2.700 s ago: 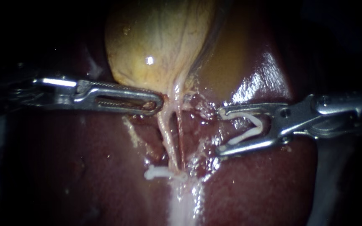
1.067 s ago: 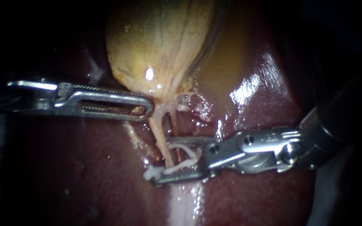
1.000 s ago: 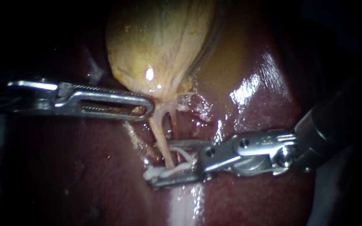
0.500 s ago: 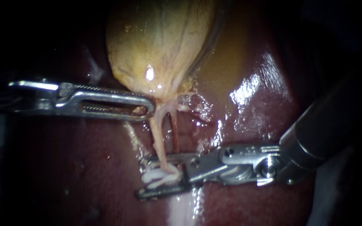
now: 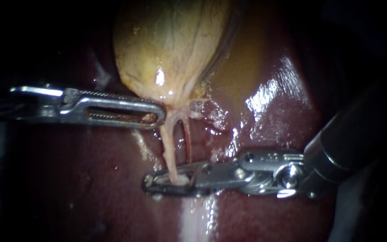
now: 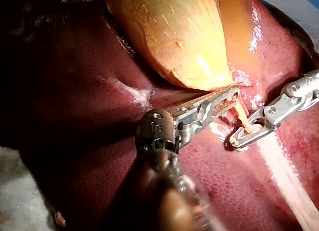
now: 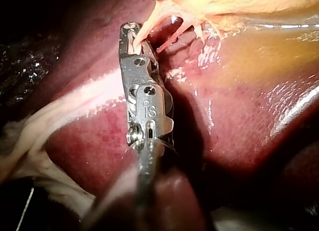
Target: Clipping second clip left tube
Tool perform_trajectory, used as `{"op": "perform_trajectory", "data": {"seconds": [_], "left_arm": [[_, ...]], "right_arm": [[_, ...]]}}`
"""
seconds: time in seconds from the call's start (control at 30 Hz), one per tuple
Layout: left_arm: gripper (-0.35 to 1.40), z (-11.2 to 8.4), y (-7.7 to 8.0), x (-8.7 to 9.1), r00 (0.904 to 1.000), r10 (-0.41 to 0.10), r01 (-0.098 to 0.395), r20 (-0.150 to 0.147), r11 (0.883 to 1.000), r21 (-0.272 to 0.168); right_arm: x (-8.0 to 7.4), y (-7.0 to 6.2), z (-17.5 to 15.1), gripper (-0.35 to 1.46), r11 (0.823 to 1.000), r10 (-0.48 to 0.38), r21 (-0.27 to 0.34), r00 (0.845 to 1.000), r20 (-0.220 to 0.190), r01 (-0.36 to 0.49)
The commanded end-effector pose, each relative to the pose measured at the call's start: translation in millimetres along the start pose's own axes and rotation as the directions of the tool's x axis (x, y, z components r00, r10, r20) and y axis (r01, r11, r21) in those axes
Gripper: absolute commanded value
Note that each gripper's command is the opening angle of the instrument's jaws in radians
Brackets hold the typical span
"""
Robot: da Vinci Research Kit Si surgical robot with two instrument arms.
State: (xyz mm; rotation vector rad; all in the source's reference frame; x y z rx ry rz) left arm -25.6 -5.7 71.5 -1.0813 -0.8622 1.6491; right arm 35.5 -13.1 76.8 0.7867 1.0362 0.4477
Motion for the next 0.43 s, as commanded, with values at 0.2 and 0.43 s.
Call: {"op": "perform_trajectory", "data": {"seconds": [0.2, 0.43], "left_arm": [[-0.35, 0.0, 0.0, -0.1, 1.0000, 0.000, 0.000, 0.000, 1.000, -0.001], [-0.35, 0.0, -0.1, -0.1, 1.0000, 0.000, 0.000, 0.001, 1.000, -0.001]], "right_arm": [[-0.1, 0.0, 0.1, -0.35, 1.000, -0.001, 0.004, 1.000, 0.004, 0.001], [-0.1, 0.2, 0.0, -0.35, 1.000, 0.005, 0.007, 1.000, 0.005, -0.005]]}}
